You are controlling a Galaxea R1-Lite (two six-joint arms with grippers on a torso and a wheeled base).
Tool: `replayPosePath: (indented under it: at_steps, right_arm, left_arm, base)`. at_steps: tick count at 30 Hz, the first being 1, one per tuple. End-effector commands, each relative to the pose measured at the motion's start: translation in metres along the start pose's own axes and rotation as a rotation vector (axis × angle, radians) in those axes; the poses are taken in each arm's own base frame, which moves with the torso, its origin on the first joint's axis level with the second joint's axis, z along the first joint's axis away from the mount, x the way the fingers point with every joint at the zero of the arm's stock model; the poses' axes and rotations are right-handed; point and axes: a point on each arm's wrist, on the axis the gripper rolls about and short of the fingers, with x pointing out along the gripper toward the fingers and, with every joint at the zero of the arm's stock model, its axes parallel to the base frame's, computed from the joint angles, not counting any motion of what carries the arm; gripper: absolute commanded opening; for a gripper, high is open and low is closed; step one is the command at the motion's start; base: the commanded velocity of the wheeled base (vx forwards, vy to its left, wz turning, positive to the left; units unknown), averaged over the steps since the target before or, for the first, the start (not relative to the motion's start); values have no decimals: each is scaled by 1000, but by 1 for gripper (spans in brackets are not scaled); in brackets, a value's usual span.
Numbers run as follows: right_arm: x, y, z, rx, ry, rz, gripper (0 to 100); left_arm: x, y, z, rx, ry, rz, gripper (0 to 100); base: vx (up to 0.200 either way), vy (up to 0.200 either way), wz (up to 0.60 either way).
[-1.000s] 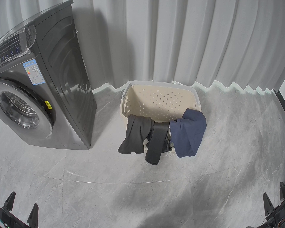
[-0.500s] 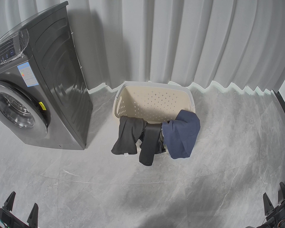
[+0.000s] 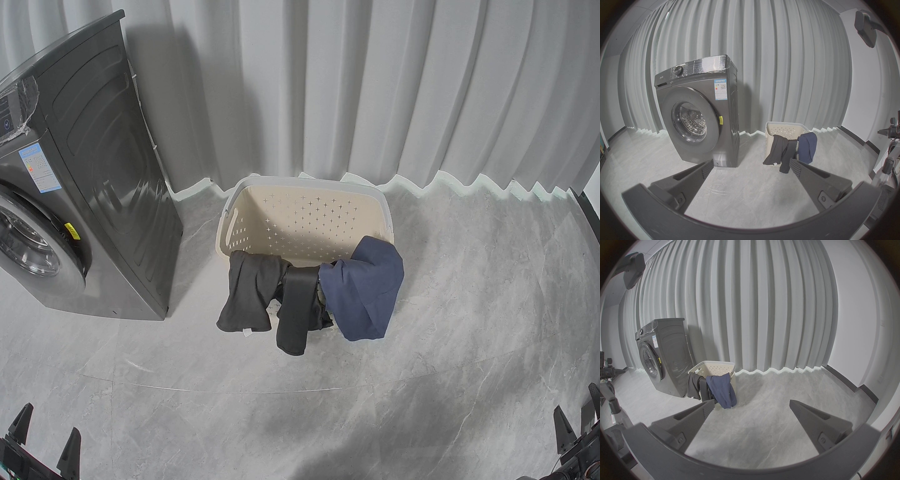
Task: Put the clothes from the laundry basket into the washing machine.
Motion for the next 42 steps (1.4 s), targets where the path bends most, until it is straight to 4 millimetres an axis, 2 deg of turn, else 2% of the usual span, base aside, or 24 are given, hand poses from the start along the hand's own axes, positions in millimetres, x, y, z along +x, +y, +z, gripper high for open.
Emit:
replayPosePath:
  at_steps: [1,7,34,42]
  right_arm:
    - [0,0,-5,0,1,1,100]
    - [0,0,-5,0,0,1,100]
    - [0,0,-5,0,0,1,100]
    - [0,0,-5,0,0,1,100]
  left_arm:
    - [0,0,-5,-1,-2,0,100]
    - [0,0,-5,-1,-2,0,100]
    - [0,0,-5,-1,-2,0,100]
    - [0,0,-5,-4,-2,0,100]
  base:
    - [200,0,0]
    - [200,0,0]
    - [0,-15,0]
    - [200,0,0]
